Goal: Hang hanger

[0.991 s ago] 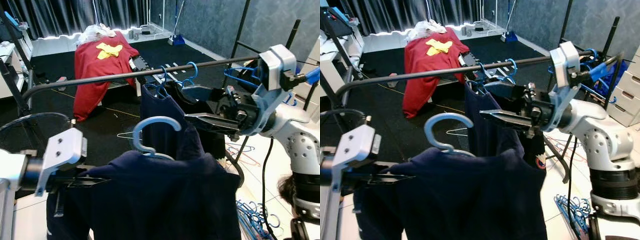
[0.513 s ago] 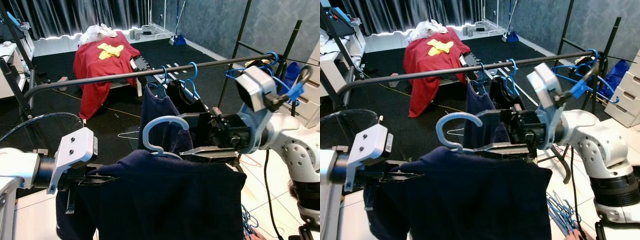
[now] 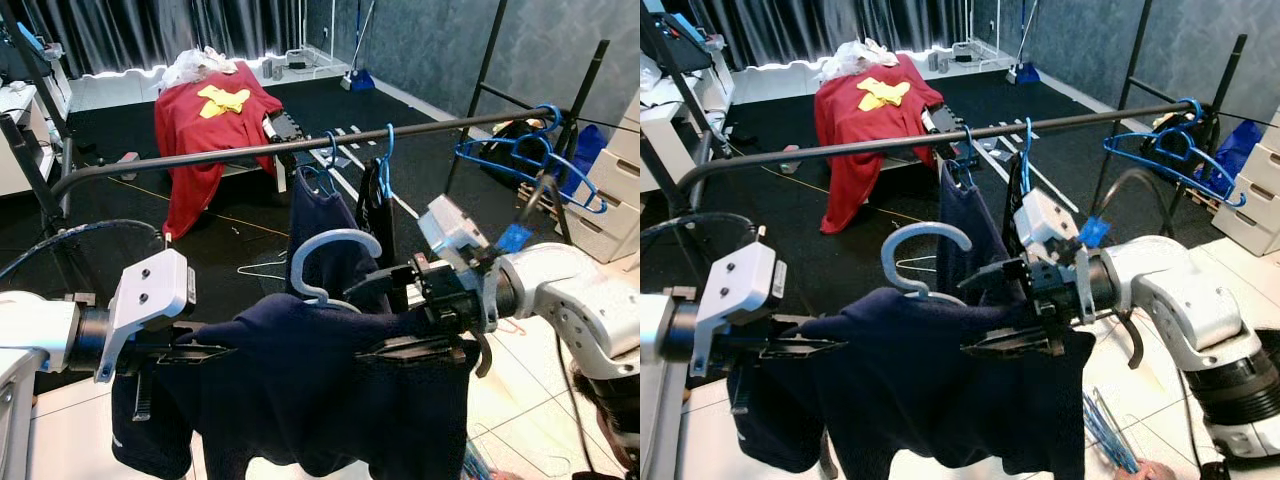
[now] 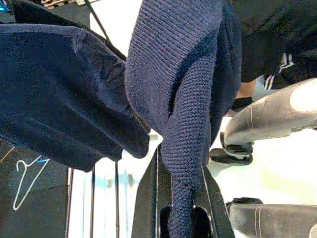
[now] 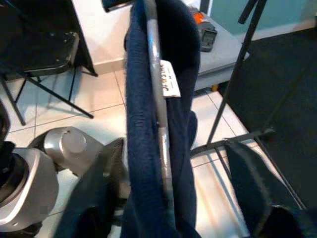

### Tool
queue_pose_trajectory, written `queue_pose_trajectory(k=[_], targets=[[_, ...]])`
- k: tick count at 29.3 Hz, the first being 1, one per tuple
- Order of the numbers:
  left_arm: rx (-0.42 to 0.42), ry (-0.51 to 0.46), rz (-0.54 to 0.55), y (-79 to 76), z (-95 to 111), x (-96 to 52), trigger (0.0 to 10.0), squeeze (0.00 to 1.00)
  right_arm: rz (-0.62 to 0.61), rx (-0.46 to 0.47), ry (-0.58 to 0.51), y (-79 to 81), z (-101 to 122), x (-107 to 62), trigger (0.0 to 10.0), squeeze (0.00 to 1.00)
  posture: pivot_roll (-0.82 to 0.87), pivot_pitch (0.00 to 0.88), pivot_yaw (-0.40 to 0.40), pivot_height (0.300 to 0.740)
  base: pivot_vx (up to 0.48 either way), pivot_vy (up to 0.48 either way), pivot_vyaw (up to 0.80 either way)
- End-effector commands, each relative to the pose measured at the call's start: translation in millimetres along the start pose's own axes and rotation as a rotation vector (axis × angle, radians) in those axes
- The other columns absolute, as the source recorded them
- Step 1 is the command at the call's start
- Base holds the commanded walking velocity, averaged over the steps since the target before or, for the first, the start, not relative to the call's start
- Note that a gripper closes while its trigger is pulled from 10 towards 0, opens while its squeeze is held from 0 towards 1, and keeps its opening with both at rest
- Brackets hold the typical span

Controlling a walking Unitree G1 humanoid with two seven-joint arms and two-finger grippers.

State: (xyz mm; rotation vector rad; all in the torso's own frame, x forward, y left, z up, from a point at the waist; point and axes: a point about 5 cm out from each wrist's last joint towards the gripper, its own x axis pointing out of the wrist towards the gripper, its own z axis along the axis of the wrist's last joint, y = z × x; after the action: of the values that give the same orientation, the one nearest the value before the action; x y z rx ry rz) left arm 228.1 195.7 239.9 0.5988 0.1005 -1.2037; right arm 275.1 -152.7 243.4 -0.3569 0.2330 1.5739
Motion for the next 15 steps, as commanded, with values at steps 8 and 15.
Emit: queue_pose_trajectory(k=[8,15], targets=[[0.062,-0.059,-0.012,1.6,18,-1.6,10.0,0.00,-0.016,-0.004,0.109,-2.0,-13,1.3,0.0,0.00,-0.12,0.000,0.010,0.736,0.000,0.000,0.00],[0.049,-0.124,-0.020,-0.5,24,-3.1,10.0,0.00,-0.019,-0.029,0.066,-2.1,-10,3.3,0.0,0.00,-0.13,0.000,0.009,0.736,0.000,0.000,0.00]])
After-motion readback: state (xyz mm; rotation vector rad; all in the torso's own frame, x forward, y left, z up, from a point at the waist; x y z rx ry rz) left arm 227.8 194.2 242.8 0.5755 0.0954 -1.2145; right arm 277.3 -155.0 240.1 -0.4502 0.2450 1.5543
